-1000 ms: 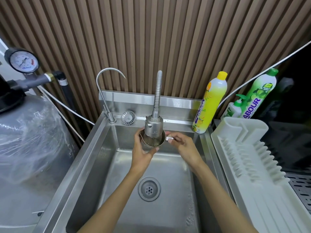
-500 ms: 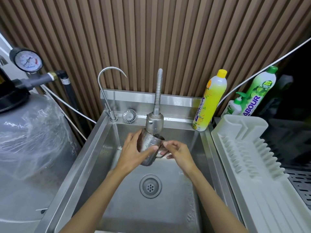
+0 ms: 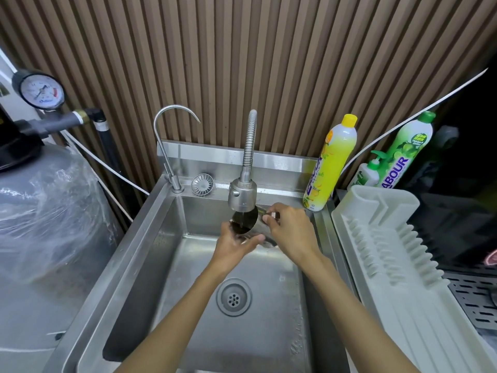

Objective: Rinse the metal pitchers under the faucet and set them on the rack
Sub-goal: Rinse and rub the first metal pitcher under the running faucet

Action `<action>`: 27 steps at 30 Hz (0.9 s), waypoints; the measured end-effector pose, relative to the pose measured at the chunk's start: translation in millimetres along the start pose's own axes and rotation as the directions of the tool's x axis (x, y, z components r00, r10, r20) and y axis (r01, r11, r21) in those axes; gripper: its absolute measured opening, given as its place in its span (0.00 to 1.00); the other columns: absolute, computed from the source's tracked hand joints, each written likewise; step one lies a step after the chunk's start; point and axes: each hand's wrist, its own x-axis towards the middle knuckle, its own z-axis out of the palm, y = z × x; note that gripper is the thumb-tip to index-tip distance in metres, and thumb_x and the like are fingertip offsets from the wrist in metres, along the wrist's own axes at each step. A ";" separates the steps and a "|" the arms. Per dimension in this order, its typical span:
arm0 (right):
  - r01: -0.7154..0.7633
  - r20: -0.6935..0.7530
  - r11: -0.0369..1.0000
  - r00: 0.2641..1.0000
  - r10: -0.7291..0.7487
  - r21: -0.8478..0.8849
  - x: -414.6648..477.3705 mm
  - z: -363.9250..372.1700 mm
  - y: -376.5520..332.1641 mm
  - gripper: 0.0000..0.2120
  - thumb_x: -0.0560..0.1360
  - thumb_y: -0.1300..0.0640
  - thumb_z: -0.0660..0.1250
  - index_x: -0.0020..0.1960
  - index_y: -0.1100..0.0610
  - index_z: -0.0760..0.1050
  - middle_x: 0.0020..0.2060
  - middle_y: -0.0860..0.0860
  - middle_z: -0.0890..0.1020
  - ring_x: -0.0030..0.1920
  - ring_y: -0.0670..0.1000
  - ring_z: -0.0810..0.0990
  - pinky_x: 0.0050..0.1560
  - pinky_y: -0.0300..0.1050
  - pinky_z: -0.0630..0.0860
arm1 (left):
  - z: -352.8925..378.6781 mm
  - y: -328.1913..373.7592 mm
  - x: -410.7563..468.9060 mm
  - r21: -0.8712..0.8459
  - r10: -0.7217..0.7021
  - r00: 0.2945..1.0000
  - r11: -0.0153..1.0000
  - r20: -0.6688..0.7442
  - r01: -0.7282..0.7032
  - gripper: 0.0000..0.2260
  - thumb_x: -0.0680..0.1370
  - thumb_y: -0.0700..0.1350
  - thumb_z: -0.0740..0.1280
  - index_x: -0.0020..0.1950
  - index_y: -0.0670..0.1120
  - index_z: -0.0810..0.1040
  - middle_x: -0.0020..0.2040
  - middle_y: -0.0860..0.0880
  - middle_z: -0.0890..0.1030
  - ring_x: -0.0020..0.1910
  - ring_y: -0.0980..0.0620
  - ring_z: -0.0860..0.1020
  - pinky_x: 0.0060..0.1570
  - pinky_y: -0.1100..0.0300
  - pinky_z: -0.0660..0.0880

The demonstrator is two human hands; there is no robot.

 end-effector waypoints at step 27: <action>-0.273 0.209 0.791 0.960 0.186 0.548 3.5 36.6 32.2 0.09 0.77 0.61 0.63 0.44 0.65 0.79 0.38 0.61 0.83 0.31 0.47 0.79 0.36 0.35 0.78 | -17.5 20.2 -19.0 0.552 0.132 0.965 0.833 -0.228 0.017 0.35 0.55 0.74 0.66 0.49 0.50 0.69 0.46 0.54 0.76 0.45 0.54 0.76 0.41 0.62 0.73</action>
